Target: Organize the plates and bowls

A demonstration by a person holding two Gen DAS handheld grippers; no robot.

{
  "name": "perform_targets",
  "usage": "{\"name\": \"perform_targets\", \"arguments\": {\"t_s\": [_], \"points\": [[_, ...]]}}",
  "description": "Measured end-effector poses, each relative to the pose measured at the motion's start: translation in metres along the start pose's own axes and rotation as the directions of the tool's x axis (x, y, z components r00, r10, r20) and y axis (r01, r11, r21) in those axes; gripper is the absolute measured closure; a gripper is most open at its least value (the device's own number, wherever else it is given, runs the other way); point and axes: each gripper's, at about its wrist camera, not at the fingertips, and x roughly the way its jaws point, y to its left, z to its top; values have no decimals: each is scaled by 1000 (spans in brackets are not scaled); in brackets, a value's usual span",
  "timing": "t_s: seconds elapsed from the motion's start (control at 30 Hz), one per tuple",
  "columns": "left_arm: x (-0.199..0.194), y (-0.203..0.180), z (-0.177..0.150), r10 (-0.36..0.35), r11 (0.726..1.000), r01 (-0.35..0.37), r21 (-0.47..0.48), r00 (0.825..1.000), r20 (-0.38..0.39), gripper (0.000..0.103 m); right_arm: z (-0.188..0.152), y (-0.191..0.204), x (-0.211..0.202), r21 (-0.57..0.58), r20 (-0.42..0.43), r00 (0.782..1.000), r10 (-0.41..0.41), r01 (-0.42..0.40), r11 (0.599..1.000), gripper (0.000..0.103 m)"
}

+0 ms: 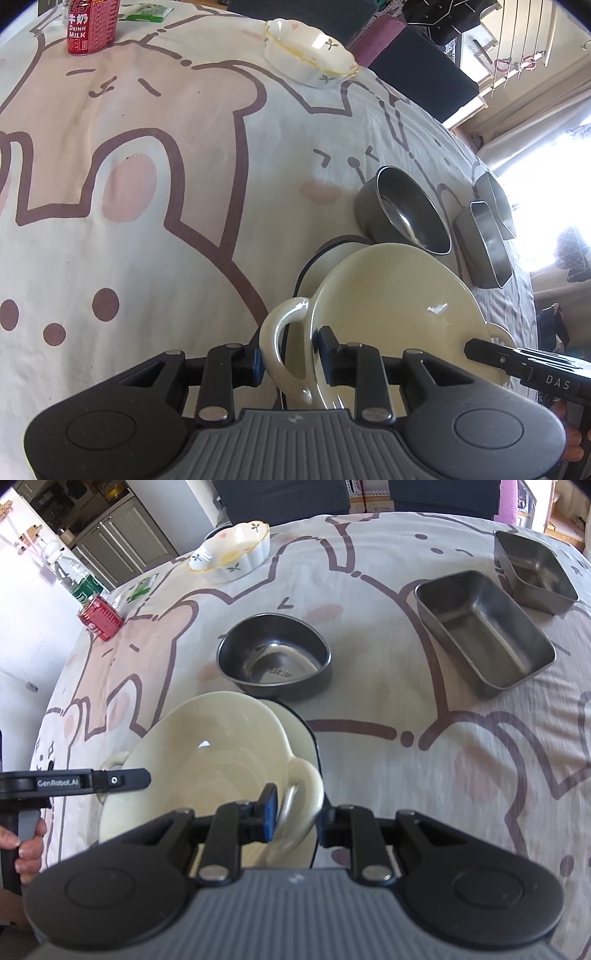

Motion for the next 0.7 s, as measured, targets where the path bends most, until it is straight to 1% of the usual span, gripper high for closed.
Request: {"name": "perform_targets", "arguments": {"t_s": [0.13, 0.23, 0.37, 0.7], "points": [[1, 1, 1, 6, 1000, -6, -2, 1000, -3, 71, 1, 2, 1, -4, -1, 1000, -3, 3, 1000, 78], [2, 0, -1, 25, 1000, -25, 8, 1000, -3, 69, 2, 4, 2, -9, 0, 1000, 2, -2, 1000, 78], [2, 2, 0, 23, 1000, -23, -2, 1000, -1, 69, 3, 6, 2, -20, 2, 1000, 4, -4, 1000, 78], [3, -1, 0, 37, 999, -37, 40, 999, 2, 68, 5, 5, 5, -24, -9, 1000, 3, -4, 1000, 78]]}}
